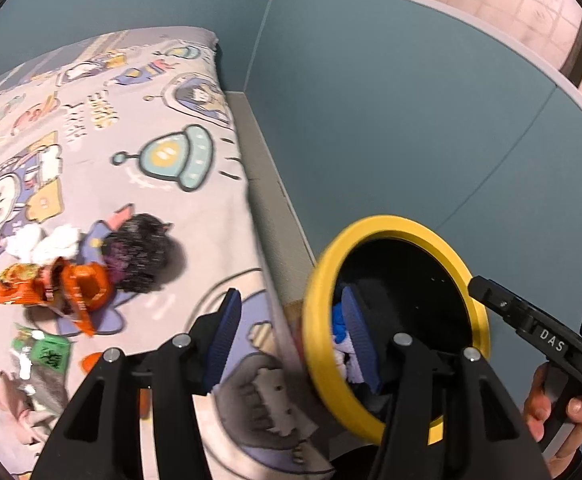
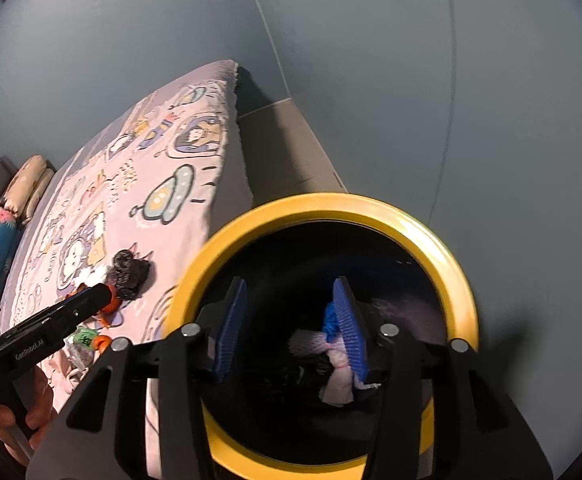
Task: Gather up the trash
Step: 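Move both tools back over the trash on the bed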
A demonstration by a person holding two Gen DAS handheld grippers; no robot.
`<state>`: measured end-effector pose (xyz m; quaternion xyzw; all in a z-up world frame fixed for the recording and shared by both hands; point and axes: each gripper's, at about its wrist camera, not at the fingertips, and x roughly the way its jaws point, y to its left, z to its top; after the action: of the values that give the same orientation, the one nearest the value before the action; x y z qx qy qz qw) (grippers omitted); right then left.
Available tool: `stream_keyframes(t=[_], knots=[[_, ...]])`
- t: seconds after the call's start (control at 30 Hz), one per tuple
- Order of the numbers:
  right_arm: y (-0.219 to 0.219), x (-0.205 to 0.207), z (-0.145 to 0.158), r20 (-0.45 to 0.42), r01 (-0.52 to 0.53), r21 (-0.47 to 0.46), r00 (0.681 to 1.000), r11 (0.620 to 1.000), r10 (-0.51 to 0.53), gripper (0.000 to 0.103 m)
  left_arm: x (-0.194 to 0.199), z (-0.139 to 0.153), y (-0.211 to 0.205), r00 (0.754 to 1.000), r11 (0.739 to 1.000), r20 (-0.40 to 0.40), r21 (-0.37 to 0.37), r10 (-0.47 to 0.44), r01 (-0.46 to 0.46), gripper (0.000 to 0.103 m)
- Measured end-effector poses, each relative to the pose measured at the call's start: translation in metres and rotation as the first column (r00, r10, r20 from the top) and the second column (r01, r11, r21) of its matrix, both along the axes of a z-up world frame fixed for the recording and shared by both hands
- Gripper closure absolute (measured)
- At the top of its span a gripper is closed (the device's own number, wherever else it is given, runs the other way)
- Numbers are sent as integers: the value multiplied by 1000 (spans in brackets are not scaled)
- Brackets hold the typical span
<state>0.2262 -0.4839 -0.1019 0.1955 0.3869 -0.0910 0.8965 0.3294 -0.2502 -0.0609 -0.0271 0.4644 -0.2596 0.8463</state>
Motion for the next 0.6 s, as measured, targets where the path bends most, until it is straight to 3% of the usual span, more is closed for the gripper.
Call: stream_keyframes(t=[0.6], knots=[[95,30,27,43,-188,-30,981,982,189,54,1,28,127,983,983,47,39,179,-181,40]])
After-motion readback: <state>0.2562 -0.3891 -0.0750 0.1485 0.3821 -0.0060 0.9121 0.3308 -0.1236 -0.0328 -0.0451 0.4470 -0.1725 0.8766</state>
